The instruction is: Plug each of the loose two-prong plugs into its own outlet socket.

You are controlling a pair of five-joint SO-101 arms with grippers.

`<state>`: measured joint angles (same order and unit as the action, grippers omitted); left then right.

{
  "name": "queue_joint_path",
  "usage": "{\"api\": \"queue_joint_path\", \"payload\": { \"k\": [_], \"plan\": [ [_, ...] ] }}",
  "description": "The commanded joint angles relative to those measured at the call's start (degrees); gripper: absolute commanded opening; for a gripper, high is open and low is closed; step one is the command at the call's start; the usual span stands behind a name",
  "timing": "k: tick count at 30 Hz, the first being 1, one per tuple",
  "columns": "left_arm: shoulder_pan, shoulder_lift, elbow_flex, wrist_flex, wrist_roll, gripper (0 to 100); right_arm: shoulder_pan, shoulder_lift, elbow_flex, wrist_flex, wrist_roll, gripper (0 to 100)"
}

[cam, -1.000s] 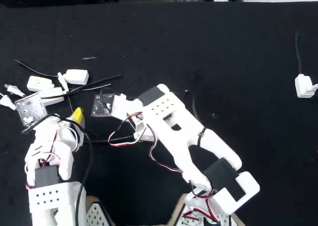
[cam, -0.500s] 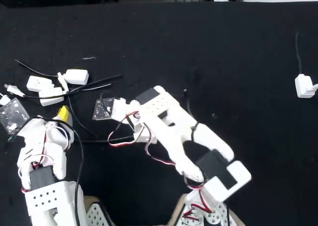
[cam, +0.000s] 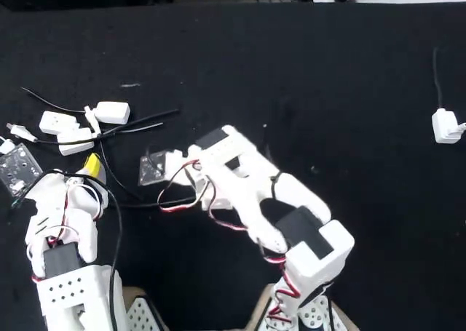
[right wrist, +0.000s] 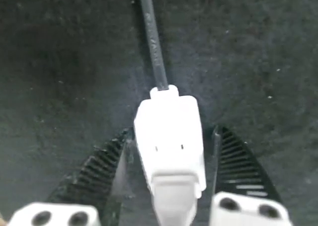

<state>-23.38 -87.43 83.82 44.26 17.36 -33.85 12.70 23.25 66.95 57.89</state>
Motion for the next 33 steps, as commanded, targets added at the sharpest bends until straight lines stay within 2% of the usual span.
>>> {"api": "queue_joint_path", "payload": {
  "k": [1, 2, 7, 10, 14, 16, 19, 22, 33],
  "plan": [
    [-0.7, 0.3, -3.1, -1.1, 0.6, 22, 5.5, -1.9, -3.6, -0.4, -0.4, 0.2],
    [-0.7, 0.3, -3.1, -1.2, 0.6, 22, 6.6, -2.9, -3.9, -0.2, -1.5, 3.1],
    [-0.7, 0.3, -3.1, -1.2, 0.6, 22, 11.3, -12.4, -4.2, 2.3, -7.0, 1.0],
    [-0.7, 0.3, -3.1, -1.2, 0.6, 22, 15.5, -19.5, -5.3, 7.1, -14.4, 1.1],
    [-0.7, 0.3, -3.1, -1.2, 0.6, 22, 26.6, -24.0, -11.6, 15.6, -28.5, 1.1],
    [-0.7, 0.3, -3.0, -1.2, 0.6, 22, 33.7, -23.4, -16.0, 18.8, -32.4, 1.1],
    [-0.7, 0.2, -2.8, -1.3, 0.6, 22, 43.0, -20.4, -22.6, 21.4, -30.8, 1.1],
    [-0.7, -0.1, -2.5, -1.3, 0.5, 22, 49.1, -15.7, -28.8, 24.1, -28.9, 1.1],
    [-0.6, -0.2, -2.2, -1.4, 0.5, 22, 60.5, 9.0, -51.9, 25.3, -28.6, 1.1]
  ]
}}
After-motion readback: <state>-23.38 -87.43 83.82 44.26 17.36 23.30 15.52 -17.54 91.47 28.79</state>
